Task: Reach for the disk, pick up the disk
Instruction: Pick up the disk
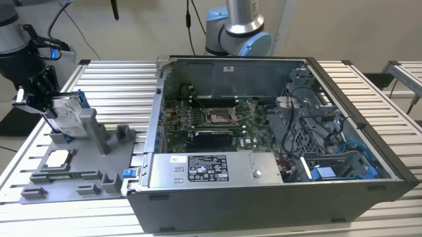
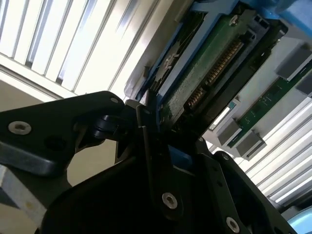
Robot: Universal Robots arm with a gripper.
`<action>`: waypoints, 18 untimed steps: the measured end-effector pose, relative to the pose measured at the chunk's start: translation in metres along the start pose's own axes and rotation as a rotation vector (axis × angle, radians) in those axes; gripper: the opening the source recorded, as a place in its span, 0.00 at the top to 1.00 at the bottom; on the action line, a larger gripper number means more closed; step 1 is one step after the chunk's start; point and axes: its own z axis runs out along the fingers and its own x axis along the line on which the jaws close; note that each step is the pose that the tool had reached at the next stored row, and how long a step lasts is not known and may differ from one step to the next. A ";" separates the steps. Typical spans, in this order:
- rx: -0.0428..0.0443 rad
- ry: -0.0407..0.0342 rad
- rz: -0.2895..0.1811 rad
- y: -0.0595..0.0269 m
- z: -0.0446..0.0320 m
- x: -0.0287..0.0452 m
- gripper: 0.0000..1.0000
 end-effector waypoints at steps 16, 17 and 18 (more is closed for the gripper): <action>-0.0001 0.0000 0.000 0.0002 -0.0205 -0.0010 1.00; 0.0000 0.0000 0.000 0.0002 -0.0218 -0.0011 1.00; 0.0000 0.0000 0.000 0.0002 -0.0232 -0.0011 1.00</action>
